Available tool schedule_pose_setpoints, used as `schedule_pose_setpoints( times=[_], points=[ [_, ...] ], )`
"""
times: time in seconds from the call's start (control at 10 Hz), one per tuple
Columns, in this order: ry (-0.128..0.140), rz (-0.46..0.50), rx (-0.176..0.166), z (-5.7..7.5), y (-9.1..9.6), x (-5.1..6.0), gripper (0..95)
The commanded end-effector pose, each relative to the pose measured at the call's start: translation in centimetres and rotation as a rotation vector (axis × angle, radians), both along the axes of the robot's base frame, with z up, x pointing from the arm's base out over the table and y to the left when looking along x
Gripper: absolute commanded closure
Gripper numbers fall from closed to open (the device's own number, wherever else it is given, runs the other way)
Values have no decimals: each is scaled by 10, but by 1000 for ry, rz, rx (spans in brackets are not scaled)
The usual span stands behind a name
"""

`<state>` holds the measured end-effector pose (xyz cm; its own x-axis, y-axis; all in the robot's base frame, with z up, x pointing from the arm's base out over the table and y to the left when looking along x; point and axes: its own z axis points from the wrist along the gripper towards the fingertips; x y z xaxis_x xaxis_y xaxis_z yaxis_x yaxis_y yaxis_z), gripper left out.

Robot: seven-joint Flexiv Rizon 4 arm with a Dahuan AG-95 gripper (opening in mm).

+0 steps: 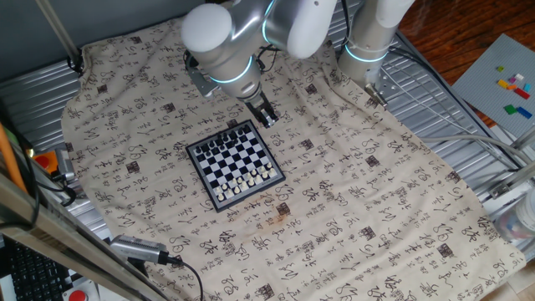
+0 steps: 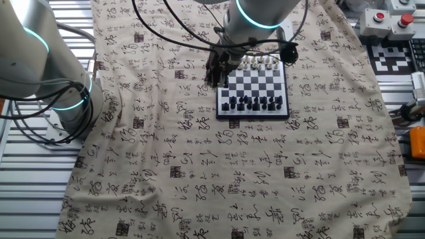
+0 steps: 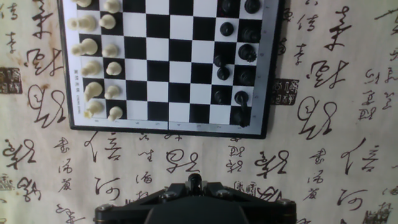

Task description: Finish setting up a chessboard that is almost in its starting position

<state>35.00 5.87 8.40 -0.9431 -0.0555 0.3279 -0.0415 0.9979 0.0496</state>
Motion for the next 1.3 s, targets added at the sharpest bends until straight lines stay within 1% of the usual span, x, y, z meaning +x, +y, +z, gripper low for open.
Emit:
schedule_pose_setpoints(
  times=[0.1, 0.2, 0.4, 0.5, 0.7, 0.8, 1.0, 1.2, 1.3],
  points=[
    [-6, 9, 3, 0, 1, 0, 950],
    [-6, 10, 2, 0, 1, 0, 950],
    [-15, 25, -2, 0, 1, 0, 950],
    [-16, 37, 2, 0, -2, 3, 950],
    [-14, 55, 8, -3, -10, 15, 950],
    [-15, 58, 12, -6, -13, 19, 950],
    [-21, 60, 12, -11, -13, 25, 950],
    [-21, 60, 9, -17, -11, 32, 950],
    [-23, 62, 9, -18, -10, 33, 950]
  ],
)
